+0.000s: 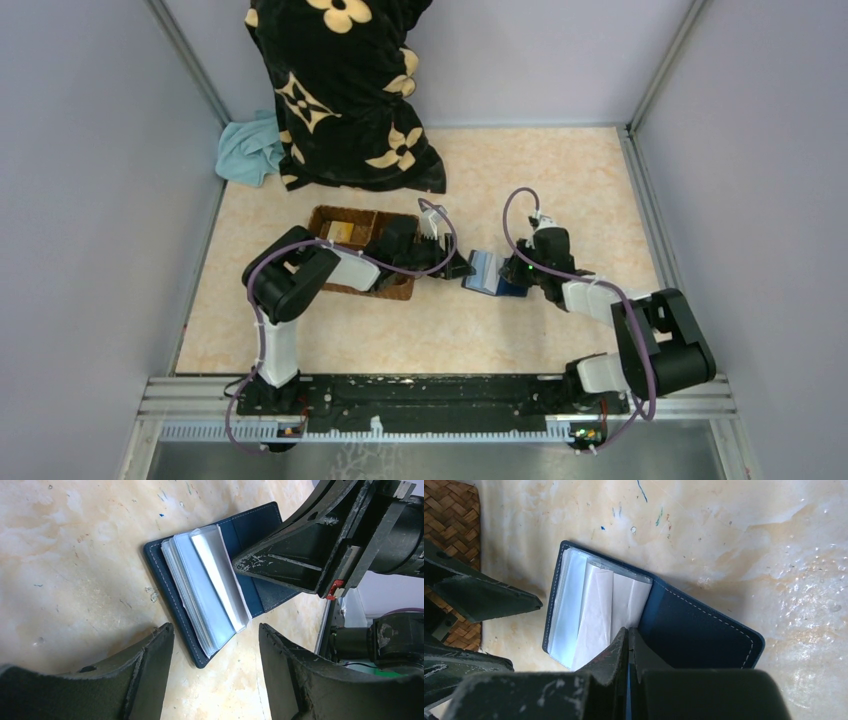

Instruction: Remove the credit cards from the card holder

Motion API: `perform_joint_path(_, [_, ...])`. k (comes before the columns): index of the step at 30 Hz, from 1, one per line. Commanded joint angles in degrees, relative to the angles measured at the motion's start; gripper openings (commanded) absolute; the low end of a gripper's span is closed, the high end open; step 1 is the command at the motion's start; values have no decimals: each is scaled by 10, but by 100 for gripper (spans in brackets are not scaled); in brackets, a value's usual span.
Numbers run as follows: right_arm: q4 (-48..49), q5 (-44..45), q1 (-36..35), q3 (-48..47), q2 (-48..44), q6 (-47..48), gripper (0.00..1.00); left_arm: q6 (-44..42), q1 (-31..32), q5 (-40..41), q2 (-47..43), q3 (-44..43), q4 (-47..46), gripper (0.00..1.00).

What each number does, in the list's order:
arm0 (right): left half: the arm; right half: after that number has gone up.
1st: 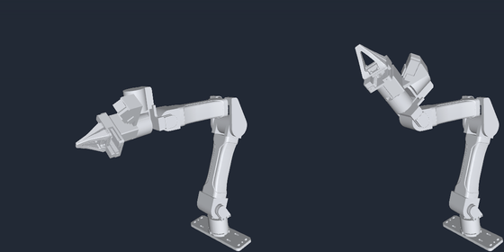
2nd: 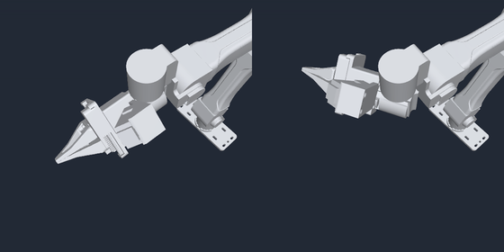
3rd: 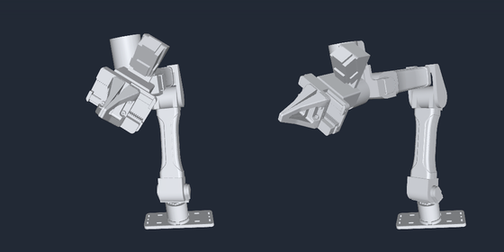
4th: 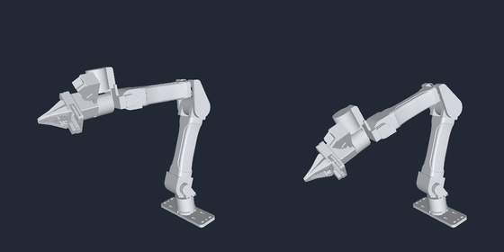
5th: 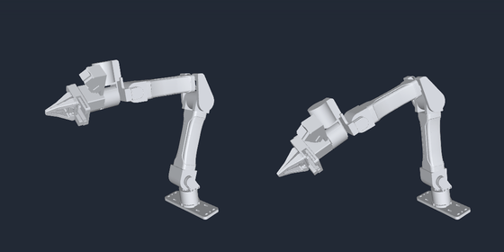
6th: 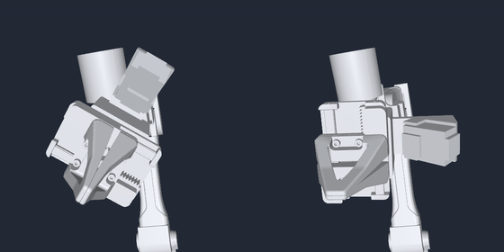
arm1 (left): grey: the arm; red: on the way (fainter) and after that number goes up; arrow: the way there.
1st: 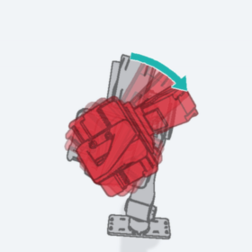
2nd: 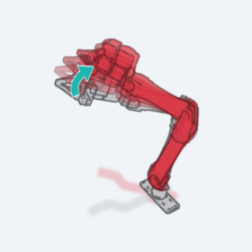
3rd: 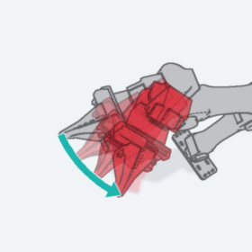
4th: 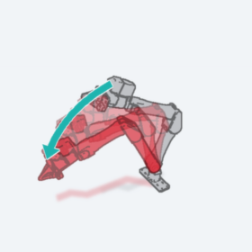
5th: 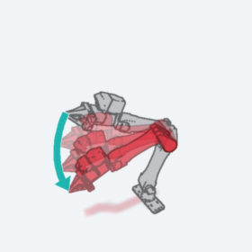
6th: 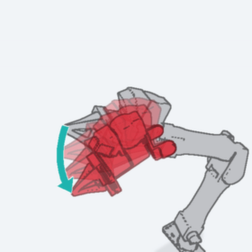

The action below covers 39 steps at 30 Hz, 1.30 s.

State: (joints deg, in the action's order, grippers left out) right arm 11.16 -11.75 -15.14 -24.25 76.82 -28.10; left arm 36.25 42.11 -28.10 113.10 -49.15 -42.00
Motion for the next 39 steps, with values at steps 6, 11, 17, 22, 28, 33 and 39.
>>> perform_joint_path(6, [25,-15,3,-6,14,10,0,3,0,-19,-29,-15,-1,69])
perform_joint_path(11, [24,-14,3,-6,12,11,0,-2,12,-17,-25,-26,11,69])
perform_joint_path(17, [23,-15,2,-5,10,11,0,-7,27,-10,0,-35,15,69])
perform_joint_path(22, [24,-14,3,-3,10,11,0,-6,31,-7,14,-41,15,69])
perform_joint_path(28, [23,-13,3,-3,11,12,0,-12,31,8,21,-37,27,69])
perform_joint_path(33, [24,-13,3,-2,11,13,0,-11,31,11,10,-33,27,69])
perform_joint_path(39, [25,-11,3,0,10,12,0,-22,31,19,2,-31,39,69])
